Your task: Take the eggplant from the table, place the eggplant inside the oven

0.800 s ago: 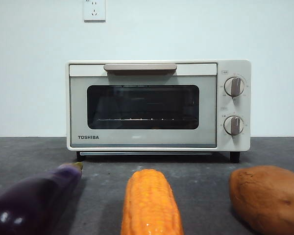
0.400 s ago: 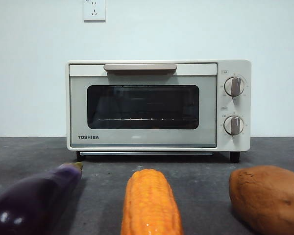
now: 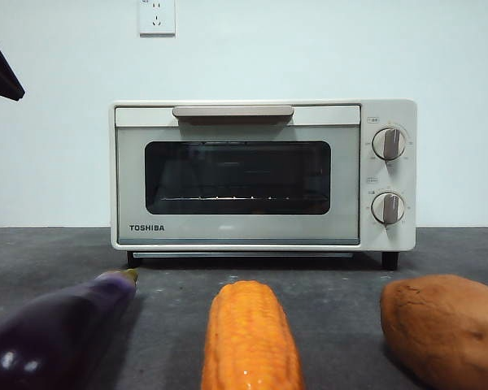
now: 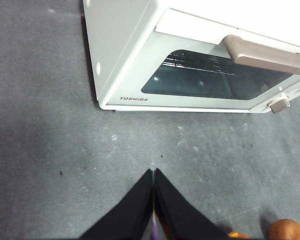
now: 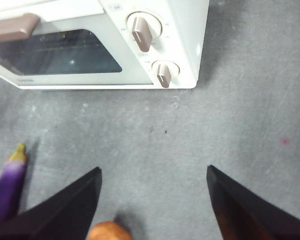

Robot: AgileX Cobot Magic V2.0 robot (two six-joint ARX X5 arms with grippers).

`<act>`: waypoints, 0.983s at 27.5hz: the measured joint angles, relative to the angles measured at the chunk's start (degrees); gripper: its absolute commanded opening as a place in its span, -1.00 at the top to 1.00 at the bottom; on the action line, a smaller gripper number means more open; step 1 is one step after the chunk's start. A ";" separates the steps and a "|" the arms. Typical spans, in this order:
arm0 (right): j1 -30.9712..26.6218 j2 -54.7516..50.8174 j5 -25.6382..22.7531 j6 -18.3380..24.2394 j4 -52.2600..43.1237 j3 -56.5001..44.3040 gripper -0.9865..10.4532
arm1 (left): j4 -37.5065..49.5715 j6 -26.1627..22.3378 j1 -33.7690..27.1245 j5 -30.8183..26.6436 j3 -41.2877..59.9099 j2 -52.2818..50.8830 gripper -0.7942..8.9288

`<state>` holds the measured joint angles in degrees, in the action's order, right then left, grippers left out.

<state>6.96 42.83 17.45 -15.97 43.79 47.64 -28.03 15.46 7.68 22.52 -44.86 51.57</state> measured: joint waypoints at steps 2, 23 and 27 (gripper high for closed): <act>0.48 0.90 3.04 -1.79 -0.48 0.00 0.20 | 0.00 -0.09 0.39 0.00 0.00 0.02 0.82; 47.25 47.01 -5.60 -13.31 -2.47 25.62 0.16 | 0.90 -1.18 1.22 -0.37 0.00 0.02 0.82; 51.43 57.99 -7.10 -13.49 -0.74 32.87 0.16 | 1.38 -1.46 1.22 -1.62 -0.02 0.02 0.82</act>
<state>58.39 100.82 10.35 -29.45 43.05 80.51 -26.65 14.00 8.91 20.91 -44.88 51.59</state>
